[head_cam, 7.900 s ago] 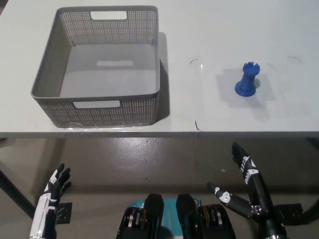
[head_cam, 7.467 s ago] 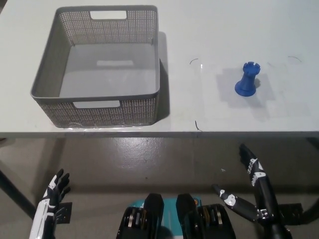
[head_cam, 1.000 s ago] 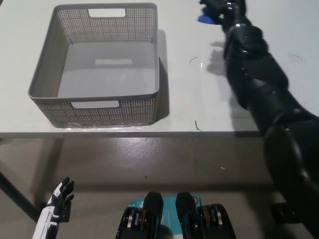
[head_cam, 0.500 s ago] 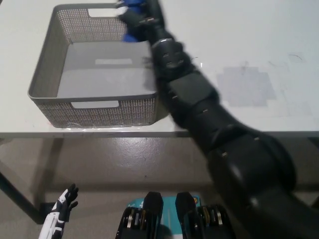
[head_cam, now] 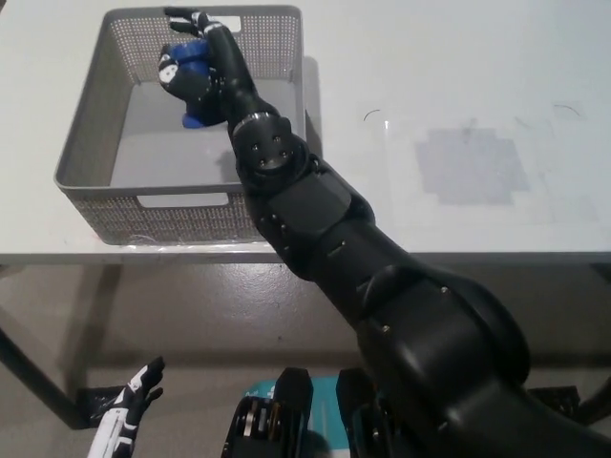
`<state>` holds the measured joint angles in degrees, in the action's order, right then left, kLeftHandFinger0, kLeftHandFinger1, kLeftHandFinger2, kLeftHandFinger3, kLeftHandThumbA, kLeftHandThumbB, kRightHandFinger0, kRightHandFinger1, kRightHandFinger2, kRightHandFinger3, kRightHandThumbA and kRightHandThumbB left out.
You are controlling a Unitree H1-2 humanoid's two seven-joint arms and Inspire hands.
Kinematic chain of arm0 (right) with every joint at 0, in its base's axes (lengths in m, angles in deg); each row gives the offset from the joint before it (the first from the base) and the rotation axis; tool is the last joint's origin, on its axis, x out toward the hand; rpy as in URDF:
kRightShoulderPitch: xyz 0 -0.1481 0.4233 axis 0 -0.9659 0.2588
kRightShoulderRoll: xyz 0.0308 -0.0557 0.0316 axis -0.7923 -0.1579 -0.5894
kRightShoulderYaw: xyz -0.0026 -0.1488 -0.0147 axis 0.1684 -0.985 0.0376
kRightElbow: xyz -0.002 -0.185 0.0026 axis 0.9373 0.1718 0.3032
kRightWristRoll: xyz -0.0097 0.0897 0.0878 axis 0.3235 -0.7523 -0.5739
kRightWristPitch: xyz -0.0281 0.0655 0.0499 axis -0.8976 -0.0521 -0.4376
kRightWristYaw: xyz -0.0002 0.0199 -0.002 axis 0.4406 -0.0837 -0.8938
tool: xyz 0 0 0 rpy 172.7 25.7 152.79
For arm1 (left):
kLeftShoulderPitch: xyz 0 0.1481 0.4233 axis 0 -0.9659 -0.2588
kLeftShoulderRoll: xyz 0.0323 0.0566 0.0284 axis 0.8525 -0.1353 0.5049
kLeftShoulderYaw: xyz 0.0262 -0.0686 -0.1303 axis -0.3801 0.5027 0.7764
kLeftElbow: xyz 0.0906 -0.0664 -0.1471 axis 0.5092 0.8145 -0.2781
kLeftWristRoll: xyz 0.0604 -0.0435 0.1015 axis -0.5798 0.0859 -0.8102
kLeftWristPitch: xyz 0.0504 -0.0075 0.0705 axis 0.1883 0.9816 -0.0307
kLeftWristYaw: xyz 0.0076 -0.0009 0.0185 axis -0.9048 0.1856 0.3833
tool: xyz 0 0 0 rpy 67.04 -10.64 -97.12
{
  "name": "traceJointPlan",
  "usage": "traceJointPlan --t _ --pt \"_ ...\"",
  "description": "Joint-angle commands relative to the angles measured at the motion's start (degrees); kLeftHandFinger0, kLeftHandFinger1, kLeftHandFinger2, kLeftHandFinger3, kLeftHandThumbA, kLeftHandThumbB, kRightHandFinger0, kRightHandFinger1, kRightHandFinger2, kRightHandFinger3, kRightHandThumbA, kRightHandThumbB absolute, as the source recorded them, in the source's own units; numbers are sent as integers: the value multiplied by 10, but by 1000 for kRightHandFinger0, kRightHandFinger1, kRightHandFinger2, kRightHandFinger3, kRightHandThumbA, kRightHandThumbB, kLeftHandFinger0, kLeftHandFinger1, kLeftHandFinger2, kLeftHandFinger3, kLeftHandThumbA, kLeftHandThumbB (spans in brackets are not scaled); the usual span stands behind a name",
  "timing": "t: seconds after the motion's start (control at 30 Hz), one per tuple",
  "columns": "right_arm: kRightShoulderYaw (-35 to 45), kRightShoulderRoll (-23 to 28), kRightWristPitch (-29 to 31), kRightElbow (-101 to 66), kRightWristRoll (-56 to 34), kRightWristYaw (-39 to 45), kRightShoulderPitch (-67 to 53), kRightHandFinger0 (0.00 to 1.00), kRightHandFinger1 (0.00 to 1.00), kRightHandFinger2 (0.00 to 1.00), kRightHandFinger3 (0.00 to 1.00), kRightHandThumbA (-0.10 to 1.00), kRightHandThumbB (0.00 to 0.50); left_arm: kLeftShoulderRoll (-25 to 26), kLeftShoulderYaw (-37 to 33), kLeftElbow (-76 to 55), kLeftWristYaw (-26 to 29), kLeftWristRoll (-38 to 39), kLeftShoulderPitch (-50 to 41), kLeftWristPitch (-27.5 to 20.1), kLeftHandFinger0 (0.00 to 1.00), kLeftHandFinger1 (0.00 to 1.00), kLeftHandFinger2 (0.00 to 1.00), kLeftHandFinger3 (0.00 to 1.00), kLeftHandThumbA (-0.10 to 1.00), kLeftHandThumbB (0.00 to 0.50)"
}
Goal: Use the right hand to pick up a chess pieces and put it into a container on the left hand side
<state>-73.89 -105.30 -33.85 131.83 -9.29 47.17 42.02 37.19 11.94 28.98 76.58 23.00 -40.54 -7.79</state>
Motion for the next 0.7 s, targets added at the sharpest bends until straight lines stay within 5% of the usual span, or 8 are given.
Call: traceJointPlan --t 0.0,0.03,0.2,0.3,0.67 --pt "-12 21 -16 -5 13 42 17 666 886 1000 1000 315 278 2 0 -12 4 -7 7 -3 1000 1000 994 939 1000 149" --pt "-21 26 -18 -4 19 57 14 1000 1000 1000 1000 443 295 2 0 -11 3 -5 8 -3 1000 1000 985 931 1000 149" --pt "-38 42 -20 -7 27 82 -3 1000 1000 1000 1000 666 326 4 -5 -9 -1 -9 5 -5 1000 1000 978 915 1000 167" --pt "-52 54 -36 -9 39 88 -3 1000 1000 1000 1000 886 392 7 -4 -4 1 -14 7 -11 1000 1000 964 905 1000 141" --pt "-52 81 -21 -39 35 103 7 1000 1000 1000 1000 967 390 12 -2 -4 0 -13 17 -6 1000 1000 949 887 1000 129"
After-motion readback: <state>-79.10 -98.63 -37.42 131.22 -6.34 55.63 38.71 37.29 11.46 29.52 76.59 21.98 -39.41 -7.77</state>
